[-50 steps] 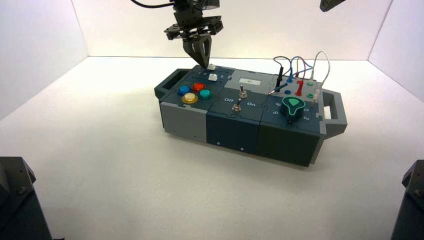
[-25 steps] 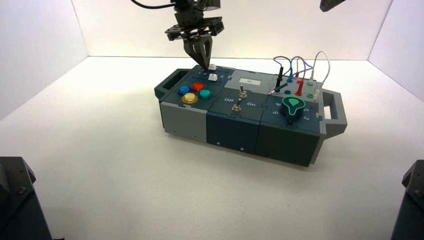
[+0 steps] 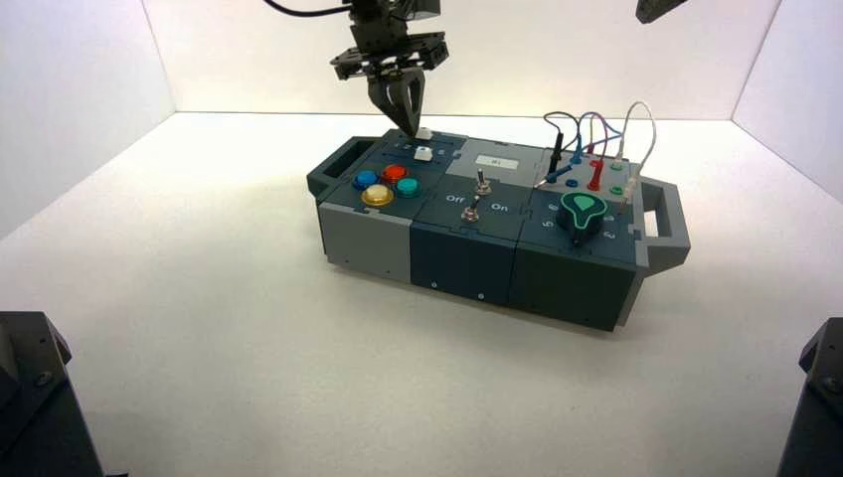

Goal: Move the top slider to position 3.

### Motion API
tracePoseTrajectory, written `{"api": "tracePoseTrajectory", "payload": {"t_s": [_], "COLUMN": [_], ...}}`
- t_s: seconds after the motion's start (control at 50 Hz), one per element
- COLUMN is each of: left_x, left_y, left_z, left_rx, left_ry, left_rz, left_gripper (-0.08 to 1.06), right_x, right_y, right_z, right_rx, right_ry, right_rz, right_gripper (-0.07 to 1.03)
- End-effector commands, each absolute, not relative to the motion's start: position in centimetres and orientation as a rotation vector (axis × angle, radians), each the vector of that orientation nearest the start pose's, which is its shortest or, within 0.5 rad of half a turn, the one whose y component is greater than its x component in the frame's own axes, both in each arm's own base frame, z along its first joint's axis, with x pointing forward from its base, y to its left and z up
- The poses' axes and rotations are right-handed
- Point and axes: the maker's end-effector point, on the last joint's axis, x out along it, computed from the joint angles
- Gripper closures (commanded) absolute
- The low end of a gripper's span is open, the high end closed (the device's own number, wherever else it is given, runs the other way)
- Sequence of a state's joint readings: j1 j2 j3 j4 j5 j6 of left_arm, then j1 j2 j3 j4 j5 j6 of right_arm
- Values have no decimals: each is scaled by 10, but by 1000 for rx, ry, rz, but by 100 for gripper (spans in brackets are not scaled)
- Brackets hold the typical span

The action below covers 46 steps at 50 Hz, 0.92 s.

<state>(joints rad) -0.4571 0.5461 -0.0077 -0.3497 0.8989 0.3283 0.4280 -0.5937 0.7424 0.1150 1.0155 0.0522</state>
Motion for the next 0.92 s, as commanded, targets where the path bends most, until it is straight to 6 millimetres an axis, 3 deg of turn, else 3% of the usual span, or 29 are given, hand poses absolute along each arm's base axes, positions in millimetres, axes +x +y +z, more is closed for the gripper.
{"api": "tracePoseTrajectory", "payload": {"t_s": [0.02, 0.28, 0.6, 0.92], "left_x": [437, 447, 456, 456], "left_y": [-265, -252, -242, -240], "left_z": [67, 99, 158, 188], "left_rx": [203, 181, 175, 174], "left_ry": [1308, 1252, 1130, 1065], "left_rz": [-674, -635, -608, -608], "left_gripper": [101, 101, 101, 101], "right_x": [223, 223, 225, 224], "right_y": [120, 120, 118, 118], "right_z": [214, 215, 216, 216], "right_rx": [-87, -103, -136, -134], "right_ry": [1148, 1145, 1135, 1137], "right_rz": [402, 410, 414, 414], "right_gripper": [98, 98, 98, 98]}}
